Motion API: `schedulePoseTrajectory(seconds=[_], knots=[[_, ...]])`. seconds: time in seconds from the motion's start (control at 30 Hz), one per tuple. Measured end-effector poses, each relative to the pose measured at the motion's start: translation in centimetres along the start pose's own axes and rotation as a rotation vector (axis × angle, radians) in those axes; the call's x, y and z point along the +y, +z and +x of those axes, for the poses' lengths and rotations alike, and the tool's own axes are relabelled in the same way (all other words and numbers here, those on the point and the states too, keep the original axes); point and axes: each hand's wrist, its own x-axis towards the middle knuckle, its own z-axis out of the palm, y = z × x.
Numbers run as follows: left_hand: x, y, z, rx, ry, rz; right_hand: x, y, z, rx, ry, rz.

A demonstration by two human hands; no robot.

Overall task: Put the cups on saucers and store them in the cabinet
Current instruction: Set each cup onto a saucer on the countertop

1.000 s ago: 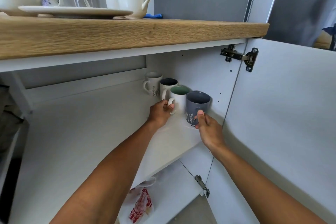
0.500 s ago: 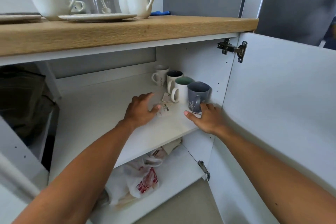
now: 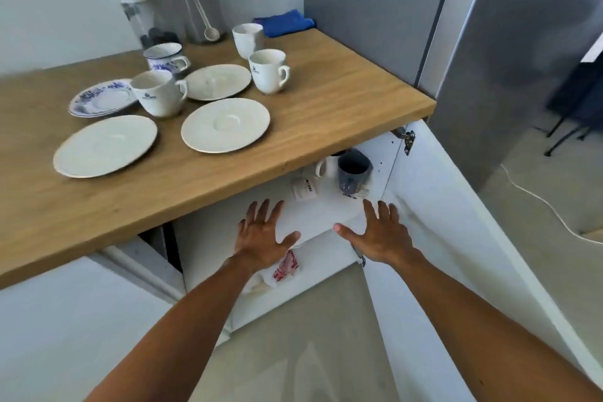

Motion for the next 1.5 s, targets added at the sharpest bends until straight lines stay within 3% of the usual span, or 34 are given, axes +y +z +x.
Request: schedulePoseTrajectory(seconds=[0.27,0.67,0.8,1.1,1.5], knots=[[3.4,-10.9,-11.0,-0.087,0.017,-0.034,-2.7,-9.7,-13.4,-0.03,-0.032,-0.15],[4.7,-21.4,-18.8,0.056,-0.005,0.024,-5.8,-18.4,-20.3,-0.015,-0.181,-0.222],[4.1,-24.2,-18.3,0.148,-0.047,-0.03,-7.2,-20.8,-18.9,0.028,-0.238,-0.243],[0.0,-27.6,-11.3,0.157,-0.074,-0.011,-13.8,-24.8,-10.8,0.07,-0.289,-0.289],[-3.6,-26.1,-2.0,0.077,-0.169,-0.222,-19.5,-24.3,3.5,0.006,-0.177,-0.032]])
